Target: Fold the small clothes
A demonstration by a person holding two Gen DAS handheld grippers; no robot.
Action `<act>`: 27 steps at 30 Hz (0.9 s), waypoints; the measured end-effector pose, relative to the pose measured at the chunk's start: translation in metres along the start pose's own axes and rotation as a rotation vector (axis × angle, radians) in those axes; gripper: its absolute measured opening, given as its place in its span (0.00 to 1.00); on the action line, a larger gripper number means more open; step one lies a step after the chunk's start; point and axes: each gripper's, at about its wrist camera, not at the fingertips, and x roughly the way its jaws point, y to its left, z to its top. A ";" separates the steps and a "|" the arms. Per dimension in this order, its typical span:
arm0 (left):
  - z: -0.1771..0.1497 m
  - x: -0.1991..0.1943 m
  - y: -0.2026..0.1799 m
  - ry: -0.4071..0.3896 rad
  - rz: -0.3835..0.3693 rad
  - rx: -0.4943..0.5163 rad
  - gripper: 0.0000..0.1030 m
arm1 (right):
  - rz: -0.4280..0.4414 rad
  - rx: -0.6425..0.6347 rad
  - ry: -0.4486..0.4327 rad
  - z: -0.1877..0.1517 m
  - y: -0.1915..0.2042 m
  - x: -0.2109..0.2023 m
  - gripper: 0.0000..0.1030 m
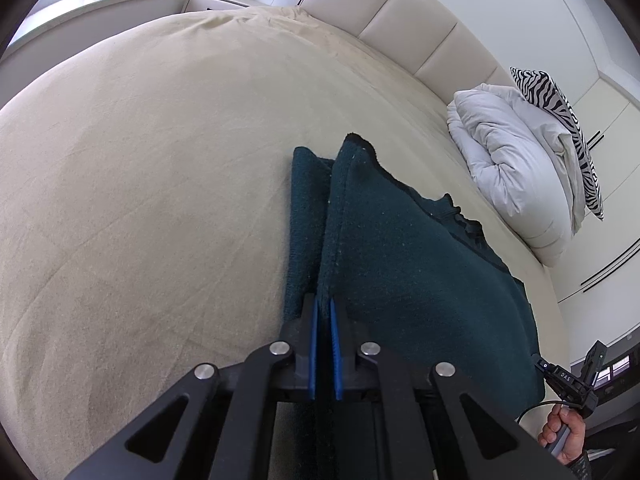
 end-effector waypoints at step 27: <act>-0.002 0.002 -0.003 0.018 0.012 0.032 0.10 | 0.015 0.052 0.025 -0.022 -0.014 -0.016 0.04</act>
